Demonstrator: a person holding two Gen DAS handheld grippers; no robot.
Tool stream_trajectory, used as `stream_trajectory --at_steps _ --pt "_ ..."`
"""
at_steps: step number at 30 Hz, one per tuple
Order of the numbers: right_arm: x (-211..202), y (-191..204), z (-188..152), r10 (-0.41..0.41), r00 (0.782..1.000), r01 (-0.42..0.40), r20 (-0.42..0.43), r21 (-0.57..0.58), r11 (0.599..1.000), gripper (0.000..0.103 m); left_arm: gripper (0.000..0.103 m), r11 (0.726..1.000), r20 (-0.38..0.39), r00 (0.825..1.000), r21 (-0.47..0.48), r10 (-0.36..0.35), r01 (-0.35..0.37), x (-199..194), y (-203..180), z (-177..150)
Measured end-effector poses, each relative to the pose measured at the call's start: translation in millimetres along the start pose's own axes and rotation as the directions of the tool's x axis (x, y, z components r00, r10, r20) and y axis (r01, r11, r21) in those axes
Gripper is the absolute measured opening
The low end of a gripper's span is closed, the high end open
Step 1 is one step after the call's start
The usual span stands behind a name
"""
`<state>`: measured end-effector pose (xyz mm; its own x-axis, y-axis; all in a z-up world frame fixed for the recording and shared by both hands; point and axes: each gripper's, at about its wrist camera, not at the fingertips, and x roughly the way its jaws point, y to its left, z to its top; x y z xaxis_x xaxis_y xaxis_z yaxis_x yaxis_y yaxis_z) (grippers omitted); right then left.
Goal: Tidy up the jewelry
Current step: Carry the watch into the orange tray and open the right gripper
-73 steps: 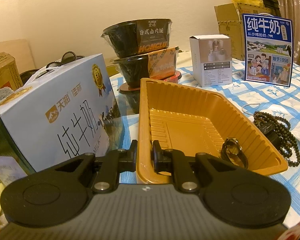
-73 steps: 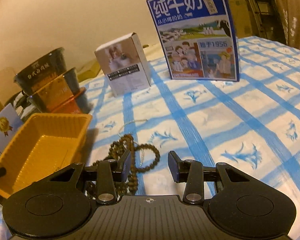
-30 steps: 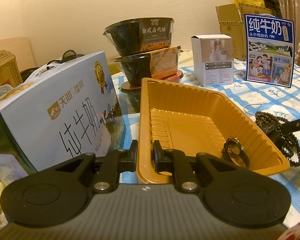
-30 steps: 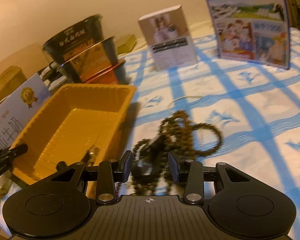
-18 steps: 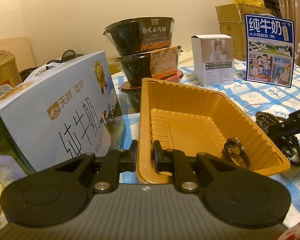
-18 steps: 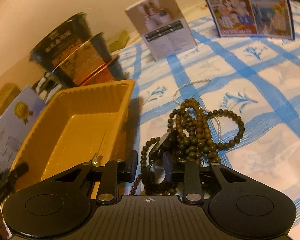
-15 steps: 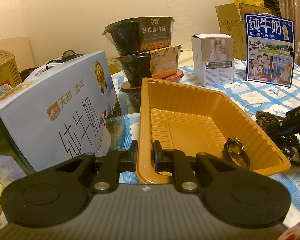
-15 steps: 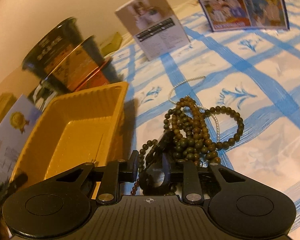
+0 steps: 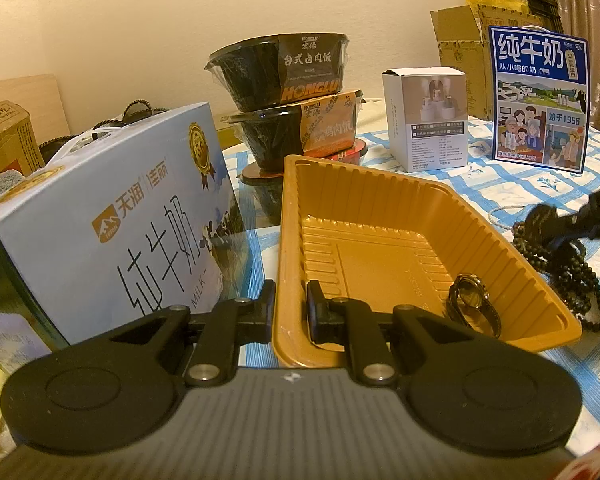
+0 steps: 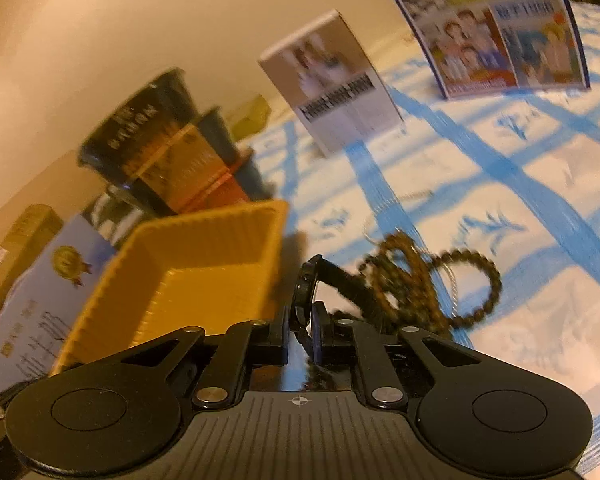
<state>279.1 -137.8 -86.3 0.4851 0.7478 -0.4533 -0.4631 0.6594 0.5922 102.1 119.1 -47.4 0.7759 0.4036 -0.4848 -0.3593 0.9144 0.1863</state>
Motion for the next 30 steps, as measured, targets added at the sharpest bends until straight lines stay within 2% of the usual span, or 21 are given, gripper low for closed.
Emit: stream_trajectory --at_steps 4,9,16,21,26,30 --pt "-7 18 4 0.062 0.998 -0.061 0.015 -0.029 0.998 0.011 0.015 1.000 0.000 1.000 -0.001 0.000 0.000 0 0 0" --pt "-4 49 2 0.176 0.984 -0.177 -0.021 -0.073 0.981 0.011 0.015 1.000 0.001 1.000 0.000 -0.001 0.001 0 0 0" --pt "25 95 -20 0.315 0.935 -0.334 -0.166 -0.102 0.937 0.011 0.015 1.000 0.002 1.000 0.000 -0.001 0.001 1 0 0" --pt "50 107 -37 0.316 0.916 -0.349 -0.248 -0.100 0.932 0.011 0.015 1.000 0.004 1.000 -0.003 -0.004 0.004 1 1 0" --pt "65 112 -48 0.266 0.921 -0.315 -0.285 -0.144 0.938 0.011 0.015 1.000 0.004 1.000 -0.008 -0.005 0.005 0 2 -1" --pt "58 109 -48 0.270 0.923 -0.317 -0.275 -0.145 0.937 0.016 0.015 1.000 -0.008 1.000 -0.020 -0.004 0.004 1 3 -3"
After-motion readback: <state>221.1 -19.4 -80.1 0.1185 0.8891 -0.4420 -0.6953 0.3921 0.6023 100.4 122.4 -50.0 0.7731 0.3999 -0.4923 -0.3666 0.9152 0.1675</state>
